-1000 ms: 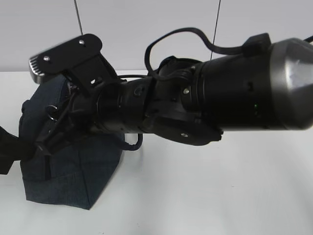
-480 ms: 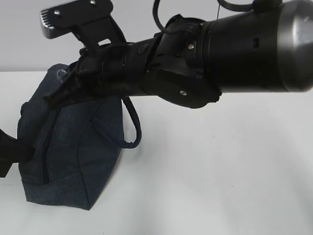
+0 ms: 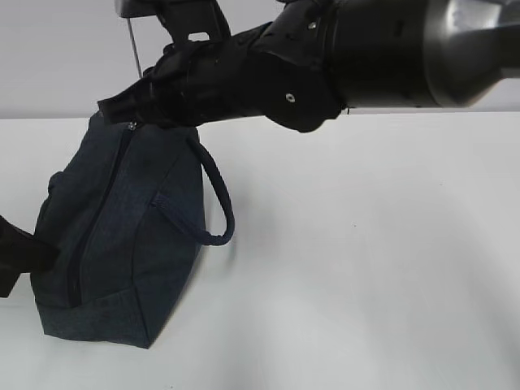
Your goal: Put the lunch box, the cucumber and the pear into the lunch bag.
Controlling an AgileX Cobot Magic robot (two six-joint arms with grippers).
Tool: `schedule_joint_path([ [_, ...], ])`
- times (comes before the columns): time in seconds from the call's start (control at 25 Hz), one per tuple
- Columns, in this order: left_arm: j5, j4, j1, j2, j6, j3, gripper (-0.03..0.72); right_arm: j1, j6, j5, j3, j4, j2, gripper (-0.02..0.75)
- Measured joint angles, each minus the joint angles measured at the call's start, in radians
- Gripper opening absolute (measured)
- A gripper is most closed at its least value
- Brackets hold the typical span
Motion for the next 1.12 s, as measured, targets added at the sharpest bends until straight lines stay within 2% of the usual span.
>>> schedule_joint_path([
  [0.6,0.002,0.003,0.0,0.0,0.007,0.0,0.006,-0.052,0.002,0.123,-0.243,0.108,0.174,0.0],
  [0.96,0.002,0.003,0.0,0.0,0.008,0.0,0.006,-0.111,0.002,0.191,-0.404,0.259,0.318,0.0],
  [1.12,0.001,0.003,0.0,0.0,0.008,0.0,0.006,-0.145,0.002,0.238,-0.506,0.385,0.39,0.0],
])
